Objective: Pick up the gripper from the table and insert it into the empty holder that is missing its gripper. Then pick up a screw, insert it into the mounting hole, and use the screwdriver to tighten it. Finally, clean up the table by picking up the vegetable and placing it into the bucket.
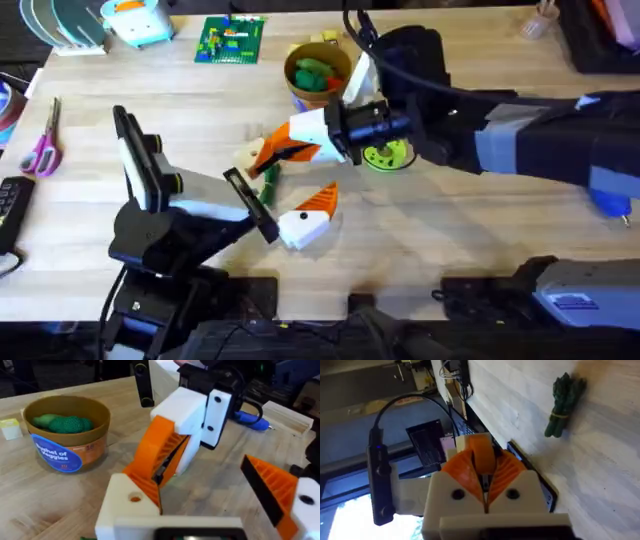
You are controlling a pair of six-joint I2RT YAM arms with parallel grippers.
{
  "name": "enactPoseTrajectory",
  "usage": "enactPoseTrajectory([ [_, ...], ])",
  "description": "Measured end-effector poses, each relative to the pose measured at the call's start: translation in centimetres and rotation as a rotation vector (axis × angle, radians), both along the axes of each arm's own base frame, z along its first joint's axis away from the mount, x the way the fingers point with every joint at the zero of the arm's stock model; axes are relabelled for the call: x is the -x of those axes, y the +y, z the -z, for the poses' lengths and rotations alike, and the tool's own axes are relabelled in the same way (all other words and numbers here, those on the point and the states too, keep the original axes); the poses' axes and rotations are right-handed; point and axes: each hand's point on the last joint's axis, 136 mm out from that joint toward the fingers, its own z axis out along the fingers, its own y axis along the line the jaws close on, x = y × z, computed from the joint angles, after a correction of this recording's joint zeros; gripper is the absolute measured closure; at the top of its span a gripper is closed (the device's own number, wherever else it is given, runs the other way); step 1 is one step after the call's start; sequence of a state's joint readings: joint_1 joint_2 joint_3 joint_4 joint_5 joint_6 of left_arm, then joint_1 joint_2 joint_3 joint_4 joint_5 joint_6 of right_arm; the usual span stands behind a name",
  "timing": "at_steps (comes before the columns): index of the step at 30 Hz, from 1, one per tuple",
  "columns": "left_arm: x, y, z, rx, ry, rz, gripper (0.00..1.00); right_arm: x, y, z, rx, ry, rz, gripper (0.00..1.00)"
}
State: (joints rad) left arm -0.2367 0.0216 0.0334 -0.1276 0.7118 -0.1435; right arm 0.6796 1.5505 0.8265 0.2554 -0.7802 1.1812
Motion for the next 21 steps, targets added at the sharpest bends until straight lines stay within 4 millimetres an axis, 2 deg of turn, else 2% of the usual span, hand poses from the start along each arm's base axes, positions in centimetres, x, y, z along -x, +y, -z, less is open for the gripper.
enactPoseTrajectory([
  [5,-0.04,0.03,-0.01,0.002,0.003,-0.003,0.009,0.04,0.07,0.03,0.002,-0.006,-0.001,0.984],
  [14,0.04,-0.03,-0.04,0.0,-0.001,0.003,0.009,0.38,0.06,0.05,0.0,-0.045,-0.035,0.776],
  [21,0.2,-0.14,-0.06,-0.004,-0.009,0.015,0.009,0.64,-0.09,-0.09,-0.012,-0.059,-0.065,0.719],
])
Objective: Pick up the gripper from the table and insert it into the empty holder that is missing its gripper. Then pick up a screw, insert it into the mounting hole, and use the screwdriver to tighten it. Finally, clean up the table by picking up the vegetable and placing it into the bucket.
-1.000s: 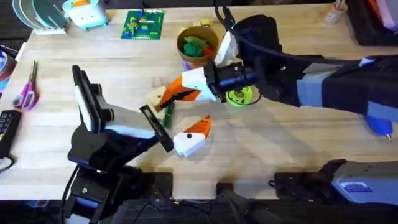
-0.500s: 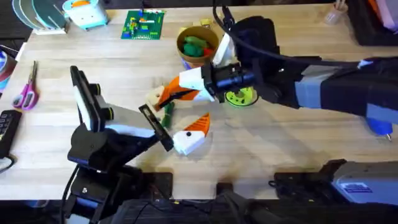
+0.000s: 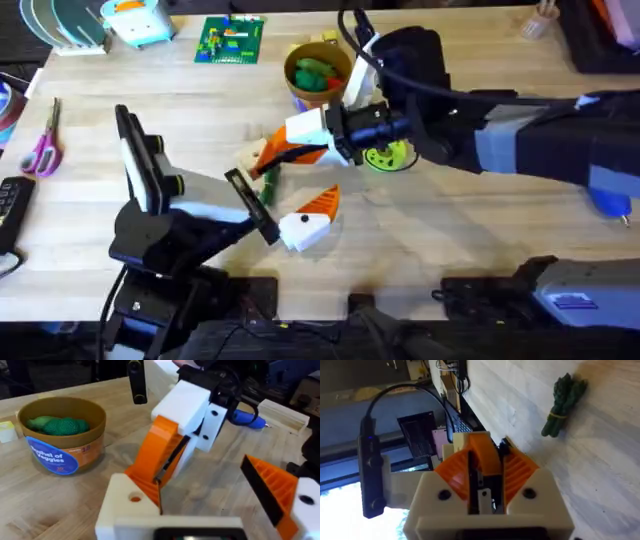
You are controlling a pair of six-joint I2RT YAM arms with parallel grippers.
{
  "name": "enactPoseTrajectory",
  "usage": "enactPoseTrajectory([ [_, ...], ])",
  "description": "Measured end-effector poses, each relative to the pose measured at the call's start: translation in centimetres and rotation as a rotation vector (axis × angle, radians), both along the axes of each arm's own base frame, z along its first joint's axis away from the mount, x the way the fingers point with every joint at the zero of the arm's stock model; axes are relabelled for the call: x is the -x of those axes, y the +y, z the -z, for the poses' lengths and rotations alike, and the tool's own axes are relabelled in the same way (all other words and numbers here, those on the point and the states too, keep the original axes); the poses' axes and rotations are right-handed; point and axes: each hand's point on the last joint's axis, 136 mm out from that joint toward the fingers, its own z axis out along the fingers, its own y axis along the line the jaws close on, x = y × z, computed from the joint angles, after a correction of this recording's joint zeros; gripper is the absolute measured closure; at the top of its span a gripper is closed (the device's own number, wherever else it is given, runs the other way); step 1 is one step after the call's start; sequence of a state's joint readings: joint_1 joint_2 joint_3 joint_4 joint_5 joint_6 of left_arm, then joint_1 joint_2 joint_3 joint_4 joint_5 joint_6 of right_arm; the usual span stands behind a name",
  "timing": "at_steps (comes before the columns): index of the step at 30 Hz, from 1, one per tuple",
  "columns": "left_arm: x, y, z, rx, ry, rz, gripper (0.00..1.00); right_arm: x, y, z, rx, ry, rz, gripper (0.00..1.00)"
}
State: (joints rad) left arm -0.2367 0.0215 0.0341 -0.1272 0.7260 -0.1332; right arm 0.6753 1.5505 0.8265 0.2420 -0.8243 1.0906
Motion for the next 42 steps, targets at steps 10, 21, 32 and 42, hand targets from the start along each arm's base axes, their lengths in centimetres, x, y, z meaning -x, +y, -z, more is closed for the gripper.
enactPoseTrajectory([
  [10,0.8,-0.5,-0.1,-0.008,-0.023,0.053,0.009,0.4,-0.3,0.0,-0.009,0.007,-0.032,0.503],
  [21,0.8,-0.6,-0.1,-0.019,-0.041,0.056,0.009,0.5,-0.5,0.3,-0.002,0.017,-0.03,0.324],
  [32,2.6,-1.7,-0.2,-0.015,-0.052,0.172,0.009,0.0,-1.4,-1.2,-0.035,-0.013,-0.015,0.294],
  [42,3.5,-2.1,-0.2,-0.008,-0.049,0.233,0.009,-2.4,-3.2,-1.6,-0.042,-0.057,0.049,0.243],
])
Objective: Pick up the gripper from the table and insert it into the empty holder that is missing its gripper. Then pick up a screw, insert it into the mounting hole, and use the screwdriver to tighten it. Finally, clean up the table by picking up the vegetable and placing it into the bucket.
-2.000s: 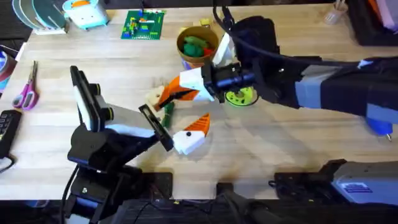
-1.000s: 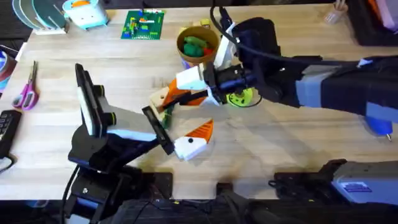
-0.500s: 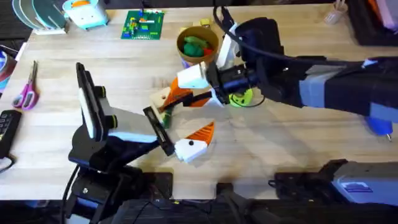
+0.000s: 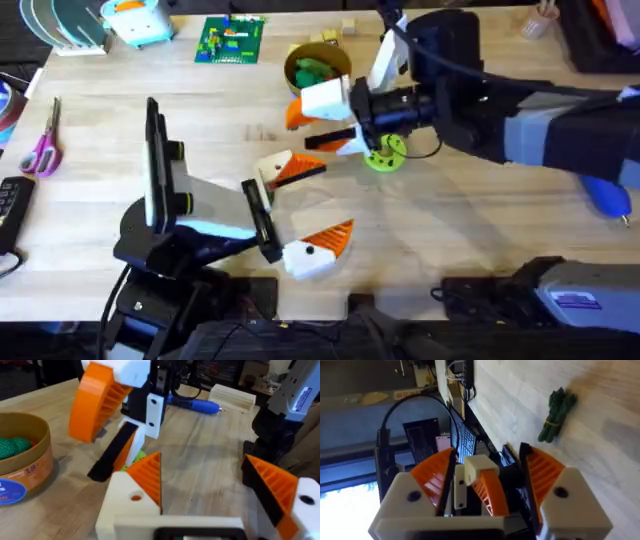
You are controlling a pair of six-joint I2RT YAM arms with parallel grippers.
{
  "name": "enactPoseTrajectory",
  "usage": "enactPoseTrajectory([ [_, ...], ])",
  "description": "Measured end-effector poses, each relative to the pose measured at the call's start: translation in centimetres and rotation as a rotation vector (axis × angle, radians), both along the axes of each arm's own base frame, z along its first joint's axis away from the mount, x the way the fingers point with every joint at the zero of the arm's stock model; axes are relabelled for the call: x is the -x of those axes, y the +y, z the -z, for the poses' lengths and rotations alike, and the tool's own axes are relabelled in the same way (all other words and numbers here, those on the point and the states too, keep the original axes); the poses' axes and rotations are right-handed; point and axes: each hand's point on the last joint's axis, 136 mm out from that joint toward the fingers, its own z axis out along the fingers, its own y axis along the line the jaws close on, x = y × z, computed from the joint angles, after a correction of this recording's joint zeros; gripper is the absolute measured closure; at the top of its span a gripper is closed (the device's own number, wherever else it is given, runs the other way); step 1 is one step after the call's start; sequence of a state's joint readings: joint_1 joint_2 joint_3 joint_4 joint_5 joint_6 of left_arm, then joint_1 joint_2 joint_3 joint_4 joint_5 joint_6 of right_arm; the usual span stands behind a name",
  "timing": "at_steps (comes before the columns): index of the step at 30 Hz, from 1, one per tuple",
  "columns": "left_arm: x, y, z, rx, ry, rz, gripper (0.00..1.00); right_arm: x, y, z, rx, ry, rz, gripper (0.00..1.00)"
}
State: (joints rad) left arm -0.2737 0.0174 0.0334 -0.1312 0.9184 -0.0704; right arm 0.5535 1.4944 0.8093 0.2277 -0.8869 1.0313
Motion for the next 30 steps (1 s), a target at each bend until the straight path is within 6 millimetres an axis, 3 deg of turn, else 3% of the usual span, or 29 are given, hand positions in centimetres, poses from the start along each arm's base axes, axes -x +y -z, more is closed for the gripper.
enactPoseTrajectory([
  [5,0.0,0.0,0.0,0.0,0.0,0.003,0.009,-3.1,-2.3,0.2,0.023,-0.099,0.083,0.016],
  [13,0.0,0.0,0.0,0.0,0.0,0.003,0.009,-8.9,-8.6,0.8,0.108,-0.263,0.269,0.009],
  [16,0.0,0.0,0.0,0.0,0.0,0.003,0.009,-9.6,-10.9,1.5,0.169,-0.28,0.312,0.009],
  [21,0.1,0.0,0.0,-0.001,-0.002,0.004,0.009,-7.9,-14.0,2.3,0.375,-0.286,0.314,0.009],
  [27,0.1,0.0,0.0,-0.001,-0.002,0.005,0.009,-4.7,-16.5,1.4,0.667,-0.452,0.179,0.008],
  [30,0.1,0.0,0.0,-0.001,-0.002,0.005,0.009,-2.1,-17.2,3.0,0.816,-0.484,0.031,0.008],
])
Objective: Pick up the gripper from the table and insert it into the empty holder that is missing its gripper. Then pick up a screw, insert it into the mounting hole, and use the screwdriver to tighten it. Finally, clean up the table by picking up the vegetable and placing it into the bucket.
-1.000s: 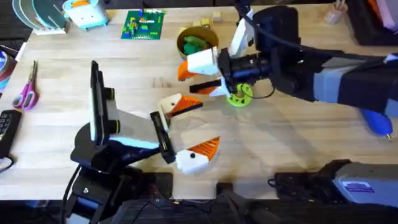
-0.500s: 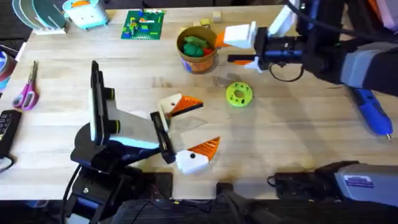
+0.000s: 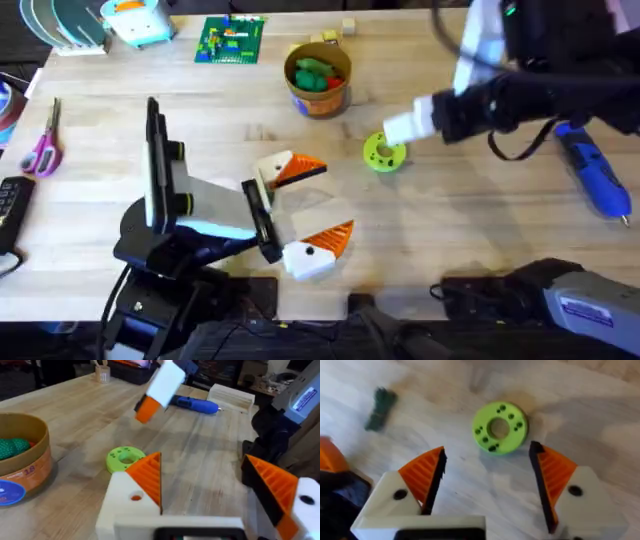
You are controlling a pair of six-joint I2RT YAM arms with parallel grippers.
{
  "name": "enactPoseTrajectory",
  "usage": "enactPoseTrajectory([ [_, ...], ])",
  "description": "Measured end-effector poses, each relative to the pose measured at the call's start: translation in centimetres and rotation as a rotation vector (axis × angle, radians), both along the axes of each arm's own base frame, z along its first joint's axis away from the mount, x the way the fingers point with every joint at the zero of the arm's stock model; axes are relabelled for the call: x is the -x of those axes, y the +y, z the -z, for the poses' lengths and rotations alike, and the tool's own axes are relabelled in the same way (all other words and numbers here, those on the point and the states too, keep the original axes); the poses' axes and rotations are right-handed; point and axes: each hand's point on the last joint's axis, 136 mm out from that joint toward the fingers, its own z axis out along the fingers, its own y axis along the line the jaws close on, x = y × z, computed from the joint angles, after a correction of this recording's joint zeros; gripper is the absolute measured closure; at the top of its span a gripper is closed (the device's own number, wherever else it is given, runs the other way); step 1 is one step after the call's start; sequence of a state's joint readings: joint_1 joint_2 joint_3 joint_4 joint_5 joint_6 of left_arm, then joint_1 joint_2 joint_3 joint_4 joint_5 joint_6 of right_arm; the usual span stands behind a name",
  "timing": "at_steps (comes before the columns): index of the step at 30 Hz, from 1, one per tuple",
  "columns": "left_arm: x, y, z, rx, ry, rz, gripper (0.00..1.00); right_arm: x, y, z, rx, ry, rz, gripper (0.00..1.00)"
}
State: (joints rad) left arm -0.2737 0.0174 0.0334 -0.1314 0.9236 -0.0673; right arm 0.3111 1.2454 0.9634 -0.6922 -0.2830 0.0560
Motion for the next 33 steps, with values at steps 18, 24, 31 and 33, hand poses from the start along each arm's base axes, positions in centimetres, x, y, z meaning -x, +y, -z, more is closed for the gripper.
enactPoseTrajectory([
  [18,0.0,0.0,0.0,0.0,0.0,0.0,0.009,2.2,2.0,7.4,0.318,0.097,-0.298,0.587],
  [24,0.0,0.0,0.0,0.0,0.0,0.0,0.009,1.8,2.2,7.5,0.333,0.077,-0.301,0.585],
  [31,0.0,0.0,0.0,0.0,0.0,0.0,0.009,1.7,2.1,7.9,0.344,0.082,-0.298,0.589],
  [33,0.0,0.0,0.0,0.0,0.0,0.0,0.009,1.7,2.0,8.3,0.35,0.095,-0.3,0.635],
])
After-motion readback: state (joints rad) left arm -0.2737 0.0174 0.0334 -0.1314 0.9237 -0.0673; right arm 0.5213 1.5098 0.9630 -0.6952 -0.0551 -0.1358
